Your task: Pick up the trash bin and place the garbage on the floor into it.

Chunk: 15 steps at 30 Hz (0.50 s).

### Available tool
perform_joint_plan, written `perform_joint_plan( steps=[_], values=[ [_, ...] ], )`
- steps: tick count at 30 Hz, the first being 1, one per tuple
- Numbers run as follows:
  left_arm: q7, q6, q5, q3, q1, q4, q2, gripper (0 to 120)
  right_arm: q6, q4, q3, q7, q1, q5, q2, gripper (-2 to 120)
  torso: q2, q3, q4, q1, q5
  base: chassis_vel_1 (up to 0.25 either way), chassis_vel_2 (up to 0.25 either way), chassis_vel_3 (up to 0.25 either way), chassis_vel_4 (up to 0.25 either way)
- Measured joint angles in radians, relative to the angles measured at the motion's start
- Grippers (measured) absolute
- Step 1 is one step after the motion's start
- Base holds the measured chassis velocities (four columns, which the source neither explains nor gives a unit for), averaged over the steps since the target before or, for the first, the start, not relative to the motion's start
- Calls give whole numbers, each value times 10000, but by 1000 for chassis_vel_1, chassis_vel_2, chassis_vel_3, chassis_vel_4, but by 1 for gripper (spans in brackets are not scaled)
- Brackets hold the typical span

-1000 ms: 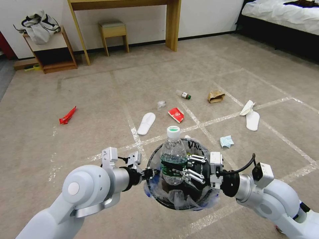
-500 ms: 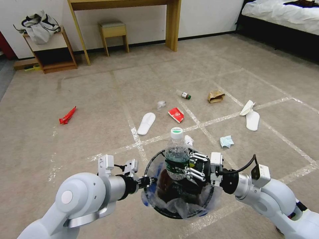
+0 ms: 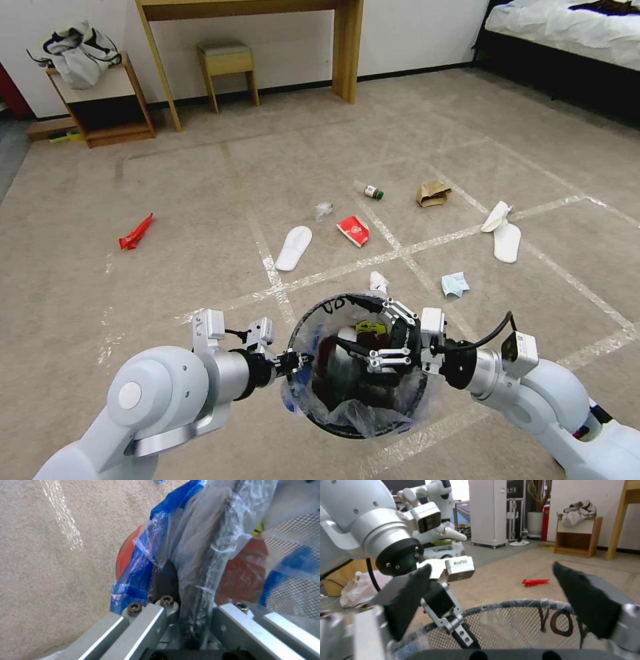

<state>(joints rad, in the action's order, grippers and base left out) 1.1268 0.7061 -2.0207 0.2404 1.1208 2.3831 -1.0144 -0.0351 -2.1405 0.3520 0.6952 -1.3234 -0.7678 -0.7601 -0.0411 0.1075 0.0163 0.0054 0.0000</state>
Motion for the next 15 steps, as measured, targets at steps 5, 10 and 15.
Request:
perform_joint_plan(
  steps=[5, 10, 15],
  values=[
    [1, -17, 23, 5, -5, -55, -60, 0, 88, 19, -39, 29, -62, -9, -16, 100, -1, 0, 0, -1, 0, 0, 0, 0, 0],
    [-36, -20, 39, 15, -31, -96, -80, 0, 136, 19, -75, 34, -59, -38, -26, 100, 0, 0, 0, 0, 0, 0, 0, 0, 0],
    [-129, -14, 33, 117, -17, -122, -92, 0, 169, -82, 14, 45, -29, -235, 4, 100, 0, 0, 0, 0, 0, 0, 0, 0, 0]
  ],
)
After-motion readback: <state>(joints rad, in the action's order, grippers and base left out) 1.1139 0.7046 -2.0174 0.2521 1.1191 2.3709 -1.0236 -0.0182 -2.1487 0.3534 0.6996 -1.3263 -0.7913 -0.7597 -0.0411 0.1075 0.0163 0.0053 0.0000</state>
